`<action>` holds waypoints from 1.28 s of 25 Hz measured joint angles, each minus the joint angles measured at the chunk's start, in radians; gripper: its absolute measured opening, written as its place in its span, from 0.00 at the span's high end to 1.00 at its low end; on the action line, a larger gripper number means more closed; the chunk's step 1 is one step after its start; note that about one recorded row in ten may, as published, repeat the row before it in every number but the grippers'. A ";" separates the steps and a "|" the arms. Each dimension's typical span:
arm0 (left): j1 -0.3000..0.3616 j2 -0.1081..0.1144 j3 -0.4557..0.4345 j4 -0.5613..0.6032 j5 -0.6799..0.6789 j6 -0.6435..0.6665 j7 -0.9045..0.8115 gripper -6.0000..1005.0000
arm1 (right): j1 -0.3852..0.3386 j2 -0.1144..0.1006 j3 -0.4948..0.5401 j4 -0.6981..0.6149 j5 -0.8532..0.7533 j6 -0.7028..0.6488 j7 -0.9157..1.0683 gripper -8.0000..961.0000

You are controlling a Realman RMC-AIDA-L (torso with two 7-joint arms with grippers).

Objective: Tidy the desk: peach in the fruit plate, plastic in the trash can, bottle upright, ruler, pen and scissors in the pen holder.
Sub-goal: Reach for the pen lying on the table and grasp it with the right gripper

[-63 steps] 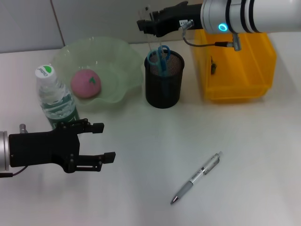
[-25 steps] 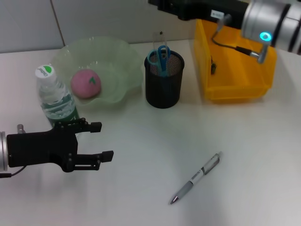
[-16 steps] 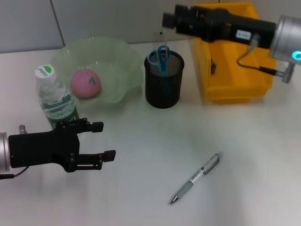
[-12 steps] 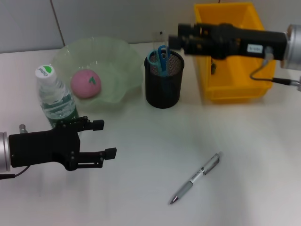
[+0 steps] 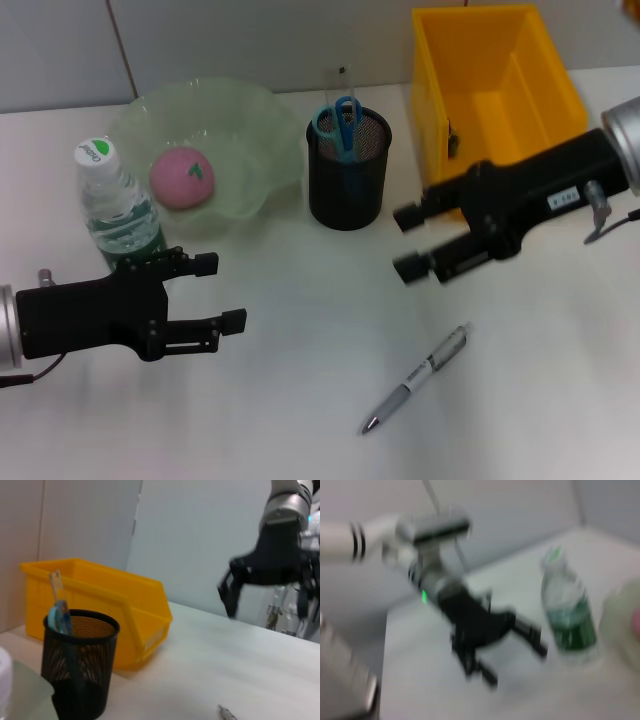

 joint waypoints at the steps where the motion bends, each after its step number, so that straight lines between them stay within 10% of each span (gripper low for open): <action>1: 0.004 0.001 0.000 0.000 -0.006 -0.001 0.000 0.25 | 0.013 0.002 -0.004 -0.002 -0.034 -0.016 -0.002 0.19; 17: 0.013 0.002 0.000 0.007 -0.012 -0.017 -0.077 0.25 | 0.232 0.131 -0.138 -0.080 -0.576 -0.128 -0.123 0.20; 32: 0.021 0.001 0.006 0.004 -0.012 -0.037 -0.079 0.26 | 0.252 0.167 -0.460 -0.116 -0.642 0.016 -0.173 0.20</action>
